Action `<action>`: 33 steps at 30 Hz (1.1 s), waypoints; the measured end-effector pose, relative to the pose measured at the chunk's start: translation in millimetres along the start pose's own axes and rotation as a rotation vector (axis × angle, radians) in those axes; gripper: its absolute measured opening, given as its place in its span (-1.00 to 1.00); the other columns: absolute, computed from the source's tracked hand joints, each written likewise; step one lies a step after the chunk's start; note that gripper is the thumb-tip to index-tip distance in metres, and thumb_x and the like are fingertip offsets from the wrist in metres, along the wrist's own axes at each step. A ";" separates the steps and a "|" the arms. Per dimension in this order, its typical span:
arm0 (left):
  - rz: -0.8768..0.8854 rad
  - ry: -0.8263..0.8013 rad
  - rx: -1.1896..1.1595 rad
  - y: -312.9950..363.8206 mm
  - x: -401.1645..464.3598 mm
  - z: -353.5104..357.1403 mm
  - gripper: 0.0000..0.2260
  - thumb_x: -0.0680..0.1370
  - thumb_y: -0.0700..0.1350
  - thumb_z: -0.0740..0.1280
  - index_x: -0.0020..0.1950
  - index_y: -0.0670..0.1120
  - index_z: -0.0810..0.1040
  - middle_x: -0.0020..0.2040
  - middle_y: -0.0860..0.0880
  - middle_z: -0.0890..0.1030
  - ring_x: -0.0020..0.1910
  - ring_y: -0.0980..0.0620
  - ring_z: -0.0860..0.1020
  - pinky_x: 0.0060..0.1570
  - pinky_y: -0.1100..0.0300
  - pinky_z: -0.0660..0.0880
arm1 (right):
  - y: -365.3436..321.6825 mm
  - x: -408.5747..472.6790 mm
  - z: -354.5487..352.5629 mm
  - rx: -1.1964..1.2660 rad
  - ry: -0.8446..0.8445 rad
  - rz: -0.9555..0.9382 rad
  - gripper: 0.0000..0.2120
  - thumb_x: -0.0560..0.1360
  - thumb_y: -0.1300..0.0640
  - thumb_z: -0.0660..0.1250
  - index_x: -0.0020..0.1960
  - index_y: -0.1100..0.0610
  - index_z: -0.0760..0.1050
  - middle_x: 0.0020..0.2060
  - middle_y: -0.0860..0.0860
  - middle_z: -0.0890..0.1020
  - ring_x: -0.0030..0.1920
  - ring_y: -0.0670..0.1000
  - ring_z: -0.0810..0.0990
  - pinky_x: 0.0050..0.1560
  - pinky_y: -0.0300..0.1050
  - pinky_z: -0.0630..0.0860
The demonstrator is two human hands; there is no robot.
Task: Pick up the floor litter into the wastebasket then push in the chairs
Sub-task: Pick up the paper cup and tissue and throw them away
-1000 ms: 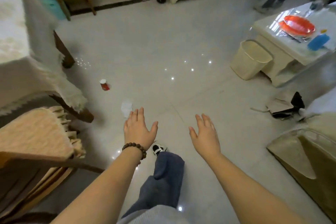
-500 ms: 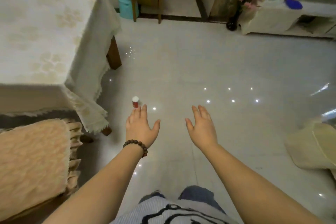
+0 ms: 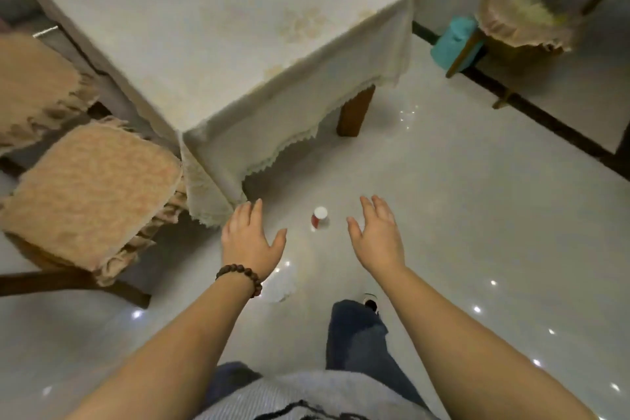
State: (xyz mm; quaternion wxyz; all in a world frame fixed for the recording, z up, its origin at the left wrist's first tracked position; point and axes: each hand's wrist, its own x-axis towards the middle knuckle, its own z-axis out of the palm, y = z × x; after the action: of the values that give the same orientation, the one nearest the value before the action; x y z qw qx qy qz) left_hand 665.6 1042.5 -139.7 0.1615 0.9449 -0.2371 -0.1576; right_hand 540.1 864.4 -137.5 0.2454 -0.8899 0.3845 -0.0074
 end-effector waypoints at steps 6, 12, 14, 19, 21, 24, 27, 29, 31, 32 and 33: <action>-0.278 0.057 -0.104 57.0 1.5 25.5 -0.38 0.56 0.17 0.20 0.53 -0.07 0.12 0.53 -0.11 0.17 0.51 -0.11 0.10 0.47 -0.06 0.08 | 43.8 67.1 -25.8 -0.040 -0.164 -0.185 -0.48 0.60 -0.07 0.10 0.49 0.11 0.15 0.50 0.11 0.16 0.50 0.08 0.06 0.47 -0.02 0.05; -0.443 0.082 -0.106 61.0 4.1 52.2 -0.37 0.55 0.15 0.24 0.51 -0.12 0.16 0.50 -0.17 0.24 0.49 -0.14 0.17 0.45 -0.05 0.12 | 60.9 101.0 -9.0 -0.070 -0.301 -0.262 -0.49 0.60 -0.03 0.12 0.49 0.11 0.14 0.51 0.12 0.14 0.50 0.07 0.05 0.47 -0.05 0.03; -0.479 0.066 -0.119 53.6 5.8 65.7 -0.36 0.55 0.15 0.23 0.52 -0.13 0.14 0.50 -0.17 0.23 0.49 -0.14 0.17 0.47 -0.04 0.13 | 63.3 109.3 3.2 -0.081 -0.336 -0.265 -0.49 0.60 -0.03 0.12 0.49 0.11 0.14 0.50 0.12 0.15 0.50 0.07 0.05 0.47 -0.04 0.05; -0.605 0.039 -0.136 18.0 10.1 120.7 -0.34 0.55 0.16 0.22 0.53 -0.12 0.09 0.52 -0.16 0.20 0.50 -0.12 0.14 0.47 -0.02 0.09 | 80.6 133.9 57.4 -0.133 -0.405 -0.292 -0.49 0.59 -0.01 0.15 0.48 0.12 0.17 0.49 0.12 0.18 0.50 0.08 0.08 0.45 -0.02 0.08; -0.651 0.015 -0.146 0.1 11.7 157.3 -0.33 0.55 0.16 0.23 0.53 -0.13 0.09 0.51 -0.18 0.21 0.49 -0.13 0.15 0.45 -0.02 0.11 | 95.6 146.5 90.7 -0.158 -0.436 -0.297 -0.50 0.59 0.00 0.15 0.48 0.14 0.18 0.49 0.13 0.19 0.50 0.09 0.08 0.45 -0.01 0.09; -0.680 -0.053 -0.196 -23.8 16.2 224.5 -0.32 0.54 0.13 0.25 0.53 -0.15 0.08 0.50 -0.19 0.21 0.48 -0.14 0.16 0.45 -0.01 0.12 | 124.4 165.6 148.8 -0.200 -0.496 -0.308 -0.50 0.60 0.01 0.15 0.48 0.15 0.17 0.49 0.13 0.19 0.50 0.09 0.06 0.46 -0.01 0.06; -0.696 -0.120 -0.264 -47.3 23.9 302.2 -0.31 0.55 0.13 0.24 0.54 -0.14 0.04 0.52 -0.16 0.17 0.49 -0.10 0.12 0.46 0.04 0.09 | 155.5 185.4 208.3 -0.232 -0.532 -0.332 -0.50 0.60 0.01 0.15 0.48 0.16 0.18 0.49 0.14 0.18 0.50 0.09 0.05 0.46 0.00 0.06; -0.718 -0.140 -0.297 -66.6 30.9 357.1 -0.31 0.55 0.13 0.25 0.54 -0.14 0.04 0.52 -0.17 0.17 0.49 -0.10 0.13 0.46 0.06 0.09 | 177.1 199.4 248.9 -0.261 -0.524 -0.362 -0.50 0.59 0.00 0.15 0.47 0.16 0.19 0.49 0.14 0.19 0.50 0.10 0.07 0.45 0.02 0.08; -0.762 -0.153 -0.324 -89.3 40.0 412.1 -0.29 0.54 0.14 0.26 0.54 -0.15 0.04 0.52 -0.17 0.15 0.49 -0.10 0.13 0.47 0.06 0.10 | 200.3 213.5 290.3 -0.278 -0.505 -0.386 -0.50 0.59 -0.01 0.16 0.47 0.15 0.20 0.48 0.13 0.21 0.50 0.10 0.10 0.44 0.04 0.11; -0.790 -0.157 -0.333 -101.2 45.6 438.8 -0.28 0.53 0.14 0.27 0.54 -0.15 0.03 0.53 -0.17 0.13 0.50 -0.11 0.11 0.47 0.06 0.09 | 211.6 220.0 310.9 -0.277 -0.500 -0.394 -0.50 0.59 -0.01 0.17 0.47 0.16 0.21 0.48 0.13 0.22 0.49 0.10 0.11 0.44 0.05 0.13; -0.818 -0.161 -0.334 -112.6 50.9 464.1 -0.26 0.53 0.15 0.28 0.54 -0.14 0.02 0.54 -0.17 0.10 0.51 -0.11 0.10 0.48 0.06 0.09 | 222.7 226.1 330.6 -0.277 -0.499 -0.404 -0.50 0.59 0.00 0.17 0.46 0.16 0.21 0.48 0.13 0.23 0.49 0.10 0.12 0.43 0.07 0.15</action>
State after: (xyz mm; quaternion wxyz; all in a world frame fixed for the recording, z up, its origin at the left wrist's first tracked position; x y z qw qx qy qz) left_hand 579.2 1004.2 -610.5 0.2171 0.9066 0.1729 -0.3177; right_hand 614.5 721.4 -566.4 0.2026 -0.9472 0.1263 0.2142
